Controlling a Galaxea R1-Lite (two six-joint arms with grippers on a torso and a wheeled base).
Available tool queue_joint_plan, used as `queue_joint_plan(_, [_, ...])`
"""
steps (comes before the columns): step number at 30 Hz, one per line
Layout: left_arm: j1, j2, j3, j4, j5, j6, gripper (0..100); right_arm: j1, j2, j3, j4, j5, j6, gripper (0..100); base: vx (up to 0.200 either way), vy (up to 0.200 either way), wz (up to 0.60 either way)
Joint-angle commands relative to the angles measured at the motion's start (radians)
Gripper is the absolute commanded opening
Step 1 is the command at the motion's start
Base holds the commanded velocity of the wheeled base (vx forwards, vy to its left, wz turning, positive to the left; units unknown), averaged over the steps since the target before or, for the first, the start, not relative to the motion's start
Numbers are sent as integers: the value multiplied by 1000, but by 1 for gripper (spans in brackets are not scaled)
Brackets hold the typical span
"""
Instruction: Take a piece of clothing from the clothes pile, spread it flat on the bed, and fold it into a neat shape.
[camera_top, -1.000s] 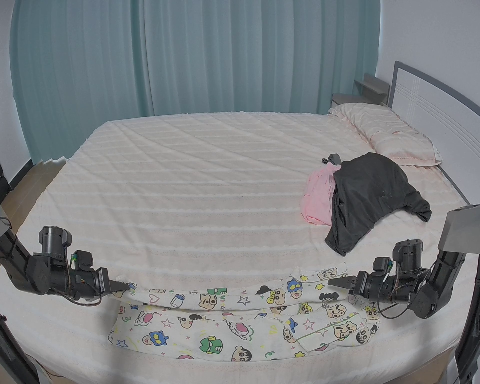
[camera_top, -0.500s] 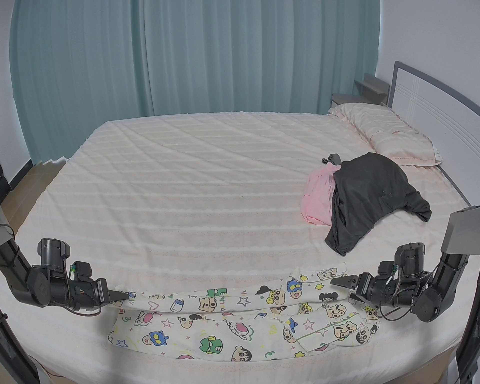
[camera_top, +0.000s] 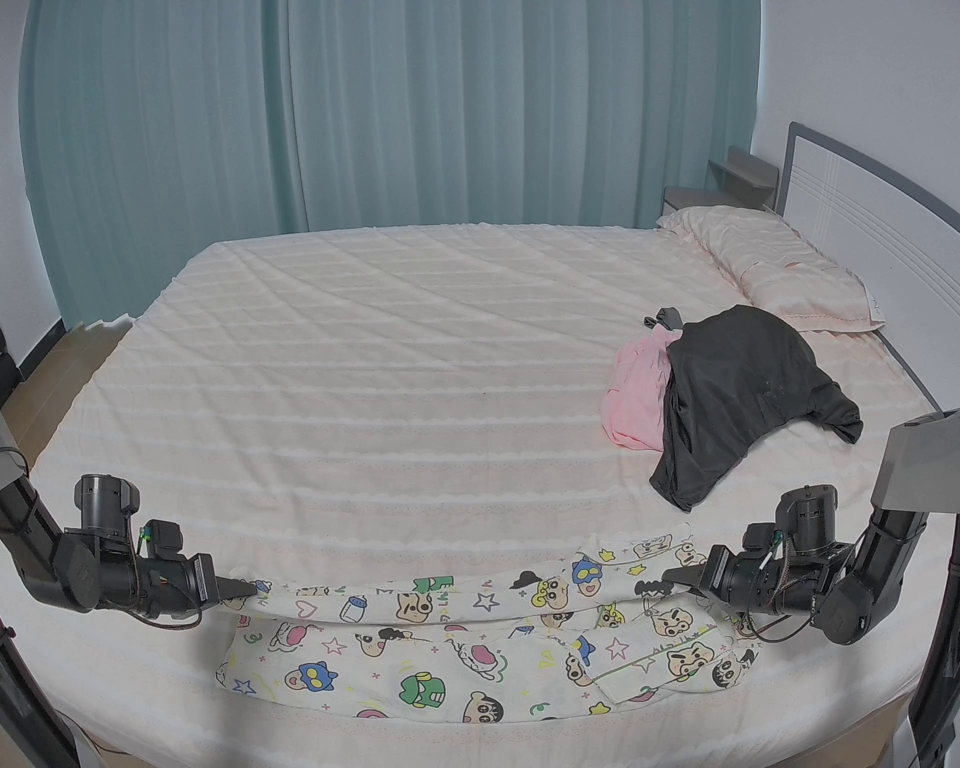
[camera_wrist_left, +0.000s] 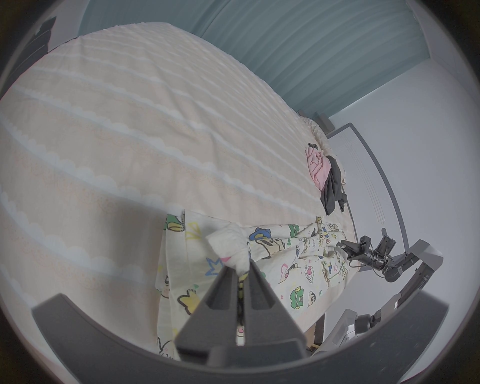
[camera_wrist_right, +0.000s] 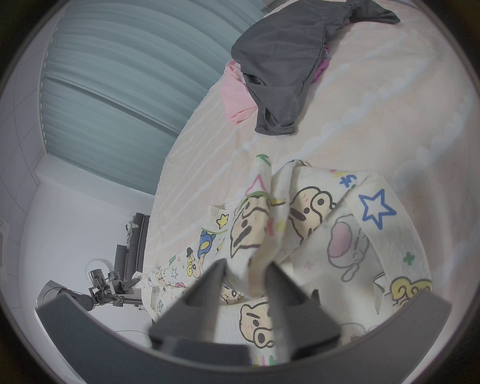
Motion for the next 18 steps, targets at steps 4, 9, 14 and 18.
queue_joint_plan(4, [1,0,-36,0,5,-2,0,-11,-5,4,1,1,15,0,0,0,0])
queue_joint_plan(9, [-2,-12,-91,0,6,-25,0,-16,-39,-10,-3,1,64,0,0,0,0])
queue_joint_plan(14, [-12,-20,-204,4,19,-129,0,-39,-70,-69,7,3,90,0,0,0,0])
queue_joint_plan(18, [-29,6,-298,11,79,-165,0,-50,-79,-135,36,3,90,0,0,0,0])
